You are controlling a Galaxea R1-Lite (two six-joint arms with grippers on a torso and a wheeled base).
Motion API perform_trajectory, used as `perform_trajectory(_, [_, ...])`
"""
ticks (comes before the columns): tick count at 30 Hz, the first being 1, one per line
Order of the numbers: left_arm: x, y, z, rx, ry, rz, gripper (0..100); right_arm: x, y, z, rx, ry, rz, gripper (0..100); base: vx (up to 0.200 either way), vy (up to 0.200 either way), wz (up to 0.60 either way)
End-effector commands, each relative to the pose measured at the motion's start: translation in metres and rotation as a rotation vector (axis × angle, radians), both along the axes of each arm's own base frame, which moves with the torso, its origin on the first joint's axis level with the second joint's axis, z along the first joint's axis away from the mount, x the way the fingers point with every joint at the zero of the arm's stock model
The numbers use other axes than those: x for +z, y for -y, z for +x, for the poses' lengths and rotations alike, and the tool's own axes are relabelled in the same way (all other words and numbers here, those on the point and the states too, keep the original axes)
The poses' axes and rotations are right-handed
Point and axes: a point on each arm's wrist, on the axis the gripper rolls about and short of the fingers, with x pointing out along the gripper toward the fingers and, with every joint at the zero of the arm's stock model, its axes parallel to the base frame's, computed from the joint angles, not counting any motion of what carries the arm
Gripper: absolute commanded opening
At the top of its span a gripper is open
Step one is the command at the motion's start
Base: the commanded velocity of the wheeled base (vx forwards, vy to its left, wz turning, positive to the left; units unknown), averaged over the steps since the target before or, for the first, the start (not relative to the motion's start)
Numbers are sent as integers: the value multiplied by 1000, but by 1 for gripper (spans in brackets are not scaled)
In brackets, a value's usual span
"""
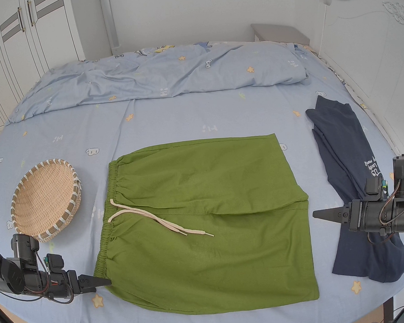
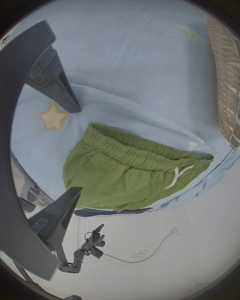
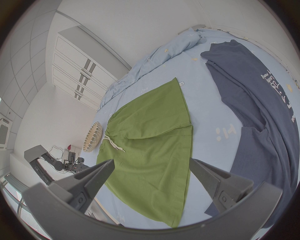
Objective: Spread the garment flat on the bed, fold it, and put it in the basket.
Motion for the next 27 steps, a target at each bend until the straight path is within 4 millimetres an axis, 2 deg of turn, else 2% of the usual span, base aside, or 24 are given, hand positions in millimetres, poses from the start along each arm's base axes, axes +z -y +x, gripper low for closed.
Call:
perform_trajectory(1, [-14,-3,12,1,-38,-15,100,0,0,0,0,-1,0,100,0,0,0])
perform_trajectory(5, [-20,-2,20,-15,-13,-24,100,-2,0,1,-1,-8,-1,100,0,0,0])
perform_trajectory(11, [-16,-3,28,3,43,-52,100,-4,0,1,0,-18,-5,100,0,0,0])
perform_trajectory(19, [-14,0,27,-8,59,-63,100,-10,-2,4,8,-38,-14,100,0,0,0])
perform_trajectory(20, [-14,0,27,-8,59,-63,0,-10,-2,4,8,-38,-14,100,0,0,0])
perform_trajectory(27, [-15,-1,27,-6,57,-72,0,-12,-2,5,7,-36,-16,100,0,0,0])
